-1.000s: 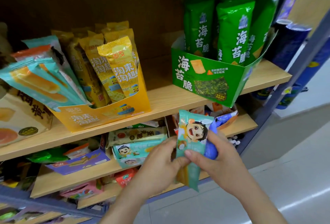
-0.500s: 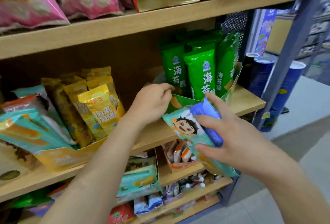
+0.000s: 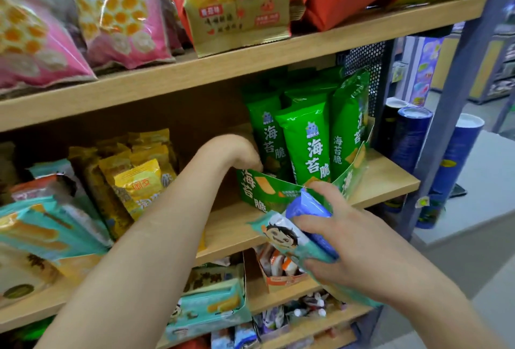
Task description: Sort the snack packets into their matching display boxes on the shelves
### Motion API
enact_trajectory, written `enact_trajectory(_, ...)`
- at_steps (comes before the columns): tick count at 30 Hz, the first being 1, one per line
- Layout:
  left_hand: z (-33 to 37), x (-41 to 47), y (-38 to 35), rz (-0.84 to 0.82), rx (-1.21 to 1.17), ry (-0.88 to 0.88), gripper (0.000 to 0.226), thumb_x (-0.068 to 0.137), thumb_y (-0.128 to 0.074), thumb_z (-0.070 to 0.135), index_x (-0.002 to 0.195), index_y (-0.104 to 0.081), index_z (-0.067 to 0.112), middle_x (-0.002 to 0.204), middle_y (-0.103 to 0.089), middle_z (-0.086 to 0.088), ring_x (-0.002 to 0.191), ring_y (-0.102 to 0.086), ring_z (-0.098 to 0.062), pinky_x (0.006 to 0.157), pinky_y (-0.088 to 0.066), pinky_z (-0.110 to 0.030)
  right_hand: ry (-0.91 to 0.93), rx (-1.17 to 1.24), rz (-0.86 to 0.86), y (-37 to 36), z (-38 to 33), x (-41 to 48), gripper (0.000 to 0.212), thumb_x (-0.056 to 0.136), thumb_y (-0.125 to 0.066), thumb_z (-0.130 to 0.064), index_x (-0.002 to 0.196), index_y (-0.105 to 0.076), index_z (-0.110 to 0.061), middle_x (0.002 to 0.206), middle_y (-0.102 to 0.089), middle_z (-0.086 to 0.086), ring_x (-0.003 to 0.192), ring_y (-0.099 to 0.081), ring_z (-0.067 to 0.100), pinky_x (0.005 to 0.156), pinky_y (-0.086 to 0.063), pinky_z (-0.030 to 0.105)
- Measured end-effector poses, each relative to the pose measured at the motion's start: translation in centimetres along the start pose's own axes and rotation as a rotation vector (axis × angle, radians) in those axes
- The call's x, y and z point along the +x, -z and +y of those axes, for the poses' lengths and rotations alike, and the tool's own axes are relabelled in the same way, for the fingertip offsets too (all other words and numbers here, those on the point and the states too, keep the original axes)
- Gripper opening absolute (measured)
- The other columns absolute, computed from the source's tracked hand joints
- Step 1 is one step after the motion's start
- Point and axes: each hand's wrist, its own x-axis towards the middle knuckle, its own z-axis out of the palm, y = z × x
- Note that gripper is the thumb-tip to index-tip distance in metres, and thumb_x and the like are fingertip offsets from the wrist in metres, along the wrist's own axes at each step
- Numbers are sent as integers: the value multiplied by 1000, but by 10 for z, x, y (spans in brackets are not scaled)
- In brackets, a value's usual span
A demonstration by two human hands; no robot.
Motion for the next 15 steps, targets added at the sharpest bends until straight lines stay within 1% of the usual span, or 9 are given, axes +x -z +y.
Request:
enact_trajectory(2, -1, 9, -4, 6, 22, -5, 35, 97, -55, 22, 130, -57, 13, 121, -57, -3, 98, -49, -19, 88, -41, -31, 4, 18, 10, 0, 0, 1, 40, 83, -56, -60, 119, -42, -49, 150, 3, -13, 88, -61, 23, 72, -37, 30)
enact_trajectory(3, -2, 12, -7, 64, 7, -14, 33, 95, -57, 20, 127, -58, 15, 117, -58, -2, 94, -49, -19, 86, -44, -32, 6, 26, 18, -1, 0, 2, 41, 83, -55, -61, 120, -41, -50, 150, 4, -13, 89, -61, 23, 72, -36, 30)
enact_trajectory(5, -8, 13, -13, 268, -78, -12, 27, 89, -63, 21, 115, -64, 25, 108, -61, 3, 89, -55, -20, 77, -50, -32, 16, 48, 32, -4, 0, 3, 43, 83, -55, -62, 122, -40, -52, 150, 5, -14, 89, -60, 23, 72, -35, 30)
enact_trajectory(7, -13, 2, -22, 473, -234, -20, 16, 86, -67, 26, 97, -70, 37, 107, -67, 5, 91, -61, -21, 77, -52, -31, 23, 78, 41, -7, 1, 2, 44, 83, -57, -60, 123, -39, -53, 151, 8, -17, 89, -60, 22, 74, -35, 30)
enact_trajectory(9, -15, -17, -37, 639, -419, -74, 10, 92, -63, 27, 94, -68, 36, 101, -66, 7, 88, -61, -15, 75, -48, -30, 18, 108, 54, -7, 3, 2, 45, 84, -58, -59, 124, -39, -53, 150, 9, -19, 89, -59, 21, 75, -36, 30)
enact_trajectory(11, -17, -40, -55, 772, -620, -182, 13, 96, -57, 20, 93, -63, 31, 90, -66, 10, 73, -64, -6, 67, -51, -30, 11, 150, 70, -9, 4, 2, 44, 84, -59, -58, 123, -42, -51, 149, 9, -24, 85, -58, 19, 75, -37, 30)
enact_trajectory(12, -19, -50, -63, 845, -709, -239, 16, 96, -56, 16, 93, -62, 30, 88, -67, 10, 73, -65, -3, 67, -55, -32, 12, 175, 87, -10, 4, 2, 43, 83, -61, -57, 122, -44, -50, 147, 8, -26, 83, -57, 17, 75, -37, 29)
enact_trajectory(14, -25, -66, -75, 982, -812, -288, 18, 96, -57, 11, 96, -64, 28, 93, -68, 15, 87, -64, 0, 73, -58, -34, 25, 225, 117, -14, 4, 5, 43, 82, -63, -57, 121, -45, -51, 146, 8, -30, 82, -57, 13, 75, -37, 28)
enact_trajectory(15, -28, -72, -80, 1034, -840, -290, 19, 95, -58, 10, 98, -65, 28, 96, -67, 19, 92, -63, 1, 76, -58, -31, 32, 243, 127, -16, 4, 8, 44, 82, -64, -57, 121, -46, -52, 146, 8, -32, 85, -59, 12, 76, -38, 27)
